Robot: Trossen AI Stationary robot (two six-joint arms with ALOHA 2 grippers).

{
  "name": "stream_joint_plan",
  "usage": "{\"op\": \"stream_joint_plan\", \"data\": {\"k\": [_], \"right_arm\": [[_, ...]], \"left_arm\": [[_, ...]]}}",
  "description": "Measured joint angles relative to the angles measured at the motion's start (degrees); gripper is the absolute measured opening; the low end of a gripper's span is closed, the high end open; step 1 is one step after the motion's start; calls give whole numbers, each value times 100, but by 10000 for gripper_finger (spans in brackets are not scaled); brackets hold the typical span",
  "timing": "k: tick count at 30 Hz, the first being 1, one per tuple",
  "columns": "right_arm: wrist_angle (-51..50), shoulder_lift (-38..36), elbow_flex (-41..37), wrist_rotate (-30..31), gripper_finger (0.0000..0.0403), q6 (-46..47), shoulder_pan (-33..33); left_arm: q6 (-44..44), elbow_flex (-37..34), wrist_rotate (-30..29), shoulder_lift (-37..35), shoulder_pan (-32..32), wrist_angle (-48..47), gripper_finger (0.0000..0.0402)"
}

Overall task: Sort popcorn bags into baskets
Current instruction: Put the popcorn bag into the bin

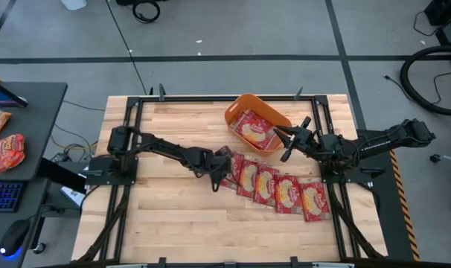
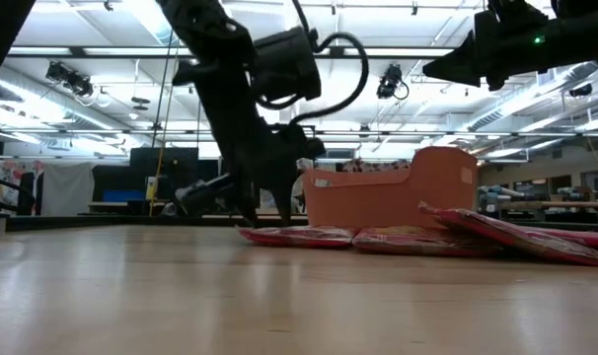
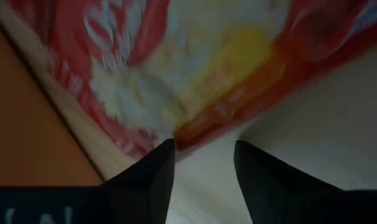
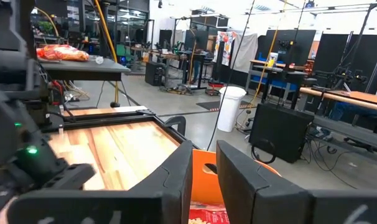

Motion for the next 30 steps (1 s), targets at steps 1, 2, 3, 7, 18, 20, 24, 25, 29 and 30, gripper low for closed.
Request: {"op": "stream_joint_plan", "data": {"k": [1,2,3,7,18,20,24,25,29,30], "right_arm": [[1,0,0,0,77,0,0],[-1,0,0,0,77,0,0],[-1,0,0,0,77,0,0],[-1,0,0,0,77,0,0],[-3,0,0,0,77,0,0],[-5,0,0,0,77,0,0],[-8,0,0,0,77,0,0],[-7,-2,0,0,77,0,0],[-13,-1,0,0,77,0,-7],[-13,0,0,0,77,0,-9]], "left_arm": [[0,-52,-25,-8,15,69,168],[-20,-99,-24,-13,31,202,165],[-42,-152,-26,-13,35,389,161],[-73,-236,168,-13,-6,727,134],[-1233,-243,660,-7,-151,950,9],[-1284,-243,658,-66,-166,789,9],[-1462,-189,460,-304,-192,230,4],[-1547,-145,372,-413,-194,126,4],[-1719,-88,14,-956,-205,60,3],[-1720,-88,-97,-1078,-208,143,3]]}}
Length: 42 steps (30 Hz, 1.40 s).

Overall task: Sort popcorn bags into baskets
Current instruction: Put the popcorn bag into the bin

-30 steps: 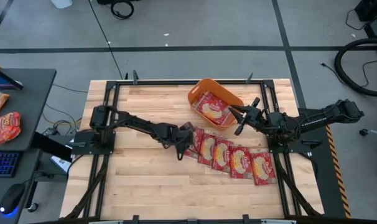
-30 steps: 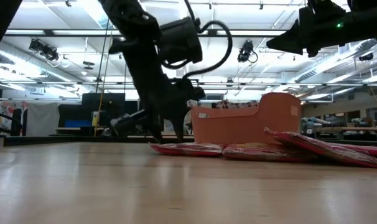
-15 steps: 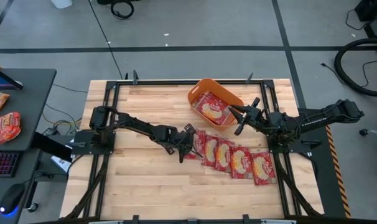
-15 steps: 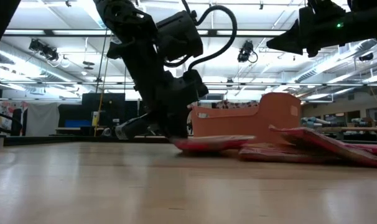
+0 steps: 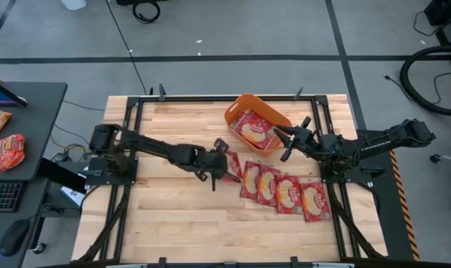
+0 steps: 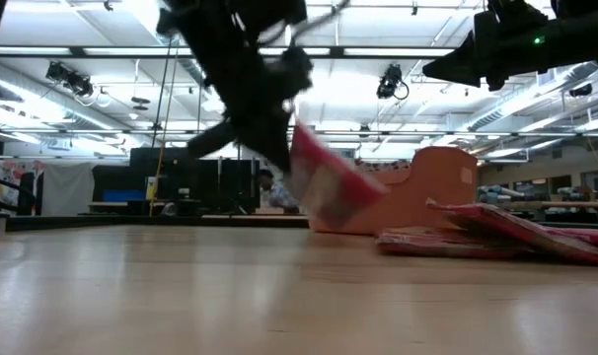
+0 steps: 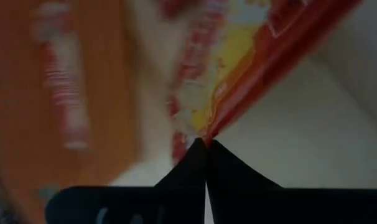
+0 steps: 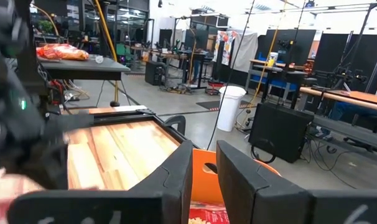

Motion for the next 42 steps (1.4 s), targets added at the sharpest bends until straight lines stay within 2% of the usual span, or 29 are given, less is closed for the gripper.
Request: {"op": "stream_joint_plan", "data": {"k": [4,8,11,16,21,25,31,34,42], "right_arm": [[3,0,0,0,77,0,0],[14,-1,0,-2,77,4,-2],[28,0,0,-2,77,15,-2],[47,0,0,-1,77,11,-2],[47,0,0,-2,77,8,-40],[47,-1,0,-2,77,9,-61],[116,20,0,0,77,-4,-61],[101,32,-4,20,77,-24,-62],[127,41,-4,17,77,-26,-61]], "left_arm": [[31,2,-701,-384,-5,460,2],[186,7,-1535,-464,55,1207,1],[191,7,-1730,-470,209,1834,1],[-5,7,-1692,-459,571,2397,1],[-1240,7,-1071,-456,1074,2566,1],[-1909,11,-731,-352,1339,2750,1],[-2627,9,-616,-39,1427,3060,2],[-2919,9,-303,96,1427,3130,3],[-3803,9,-199,313,1521,3528,5]]}}
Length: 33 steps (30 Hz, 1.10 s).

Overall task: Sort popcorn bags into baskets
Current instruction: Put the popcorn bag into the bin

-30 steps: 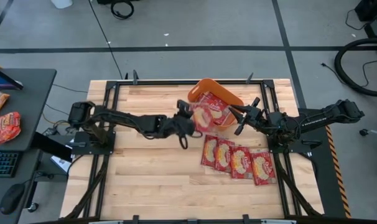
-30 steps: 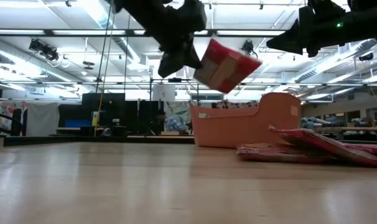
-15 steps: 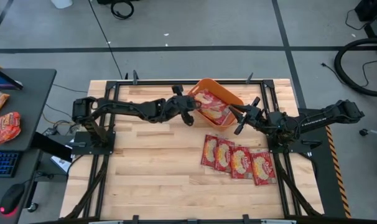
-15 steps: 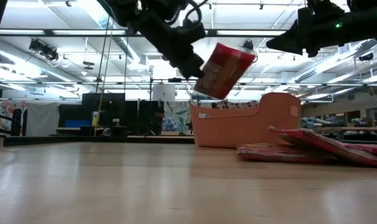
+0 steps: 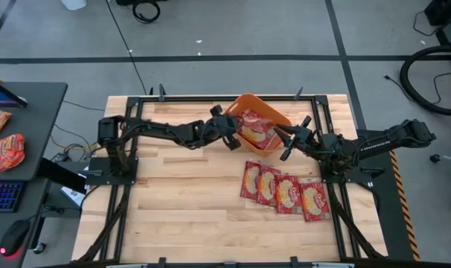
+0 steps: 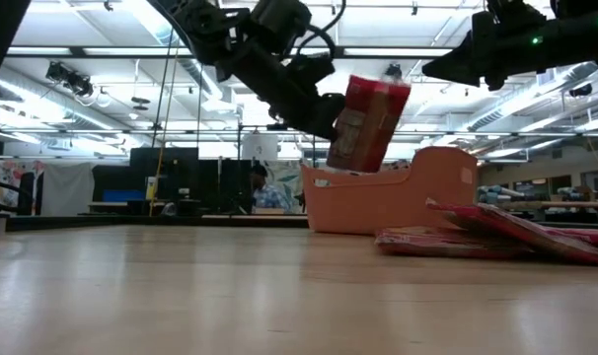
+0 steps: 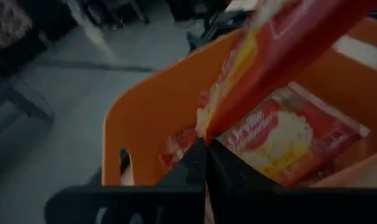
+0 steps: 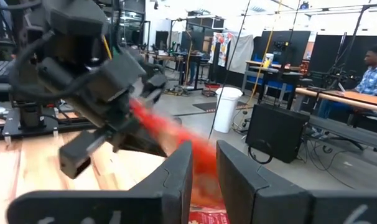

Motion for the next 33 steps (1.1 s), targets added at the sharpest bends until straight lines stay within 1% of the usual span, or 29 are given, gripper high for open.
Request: {"op": "stream_joint_plan", "data": {"k": [3,9,13,17,20,27,31,33], "right_arm": [[6,18,2,-4,77,-2,-1],[53,55,2,3,77,-22,-1],[43,55,2,7,77,-24,-1],[33,55,2,9,77,-44,-1],[31,55,2,7,77,-41,-1],[27,55,2,7,77,-42,-1],[37,55,2,5,77,-39,-1],[42,55,2,5,77,-36,-1]], "left_arm": [[-482,13,0,151,86,342,5],[-1590,2,-16,449,214,546,13],[-1562,4,45,470,205,501,42],[-1217,4,244,449,60,463,73],[-567,4,393,421,-91,436,89],[2035,4,555,378,-722,-122,93],[3478,4,1035,484,-1108,-438,93],[4220,4,1254,605,-1244,-447,94]]}}
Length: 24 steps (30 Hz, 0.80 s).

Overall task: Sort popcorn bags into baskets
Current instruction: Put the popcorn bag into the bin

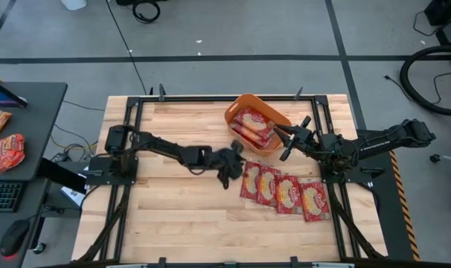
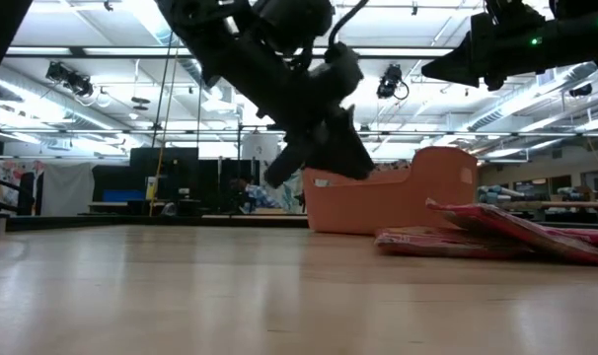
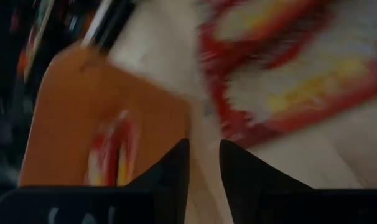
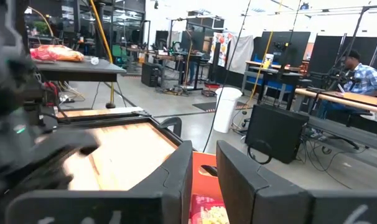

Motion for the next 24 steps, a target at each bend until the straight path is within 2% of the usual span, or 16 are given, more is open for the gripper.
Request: {"op": "stream_joint_plan", "data": {"k": [11,18,24], "right_arm": [[6,0,0,-22,77,10,0],[-8,0,0,-22,77,-6,0],[-7,0,0,-22,77,12,0]], "left_arm": [[3176,0,39,777,-320,262,94],[3641,2,42,938,-313,837,94],[3896,5,564,938,-298,785,94]]}}
